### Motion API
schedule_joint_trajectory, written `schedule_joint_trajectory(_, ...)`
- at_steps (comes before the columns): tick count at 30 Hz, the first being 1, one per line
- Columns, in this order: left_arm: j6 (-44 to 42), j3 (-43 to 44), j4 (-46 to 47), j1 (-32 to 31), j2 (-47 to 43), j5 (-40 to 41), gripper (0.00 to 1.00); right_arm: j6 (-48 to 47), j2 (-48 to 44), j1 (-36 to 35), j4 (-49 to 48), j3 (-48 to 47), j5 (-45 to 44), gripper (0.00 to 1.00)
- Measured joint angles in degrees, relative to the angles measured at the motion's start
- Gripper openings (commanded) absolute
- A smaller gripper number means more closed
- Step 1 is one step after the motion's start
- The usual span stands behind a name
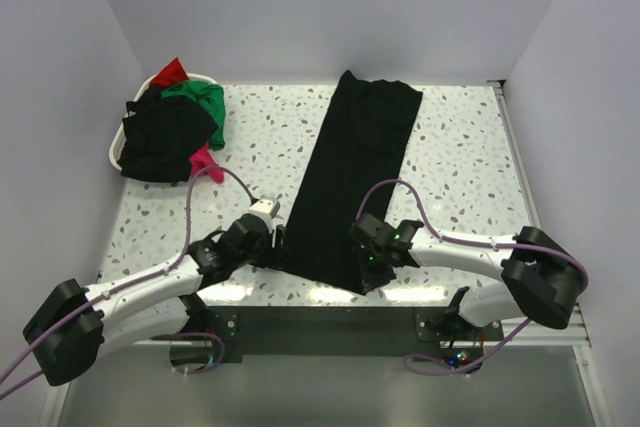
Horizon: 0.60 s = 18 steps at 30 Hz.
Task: Fold and stack the t-shirts
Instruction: Fold the tshirt
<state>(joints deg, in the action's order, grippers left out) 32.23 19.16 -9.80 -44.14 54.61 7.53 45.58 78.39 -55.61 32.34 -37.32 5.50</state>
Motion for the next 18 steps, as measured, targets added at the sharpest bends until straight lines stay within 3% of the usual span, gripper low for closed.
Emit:
schedule_joint_trajectory(5,1.64,2.40,-4.24,-5.22,0.57,1.33,0.59,0.02,-0.09,-0.15,0.15,0.00,-0.39,0.06)
schedule_joint_trajectory(18,5.25,2.73,-8.57,-5.97,1.95,4.70,0.46,0.15,-0.90,-0.26,0.81,0.20,-1.86,0.06)
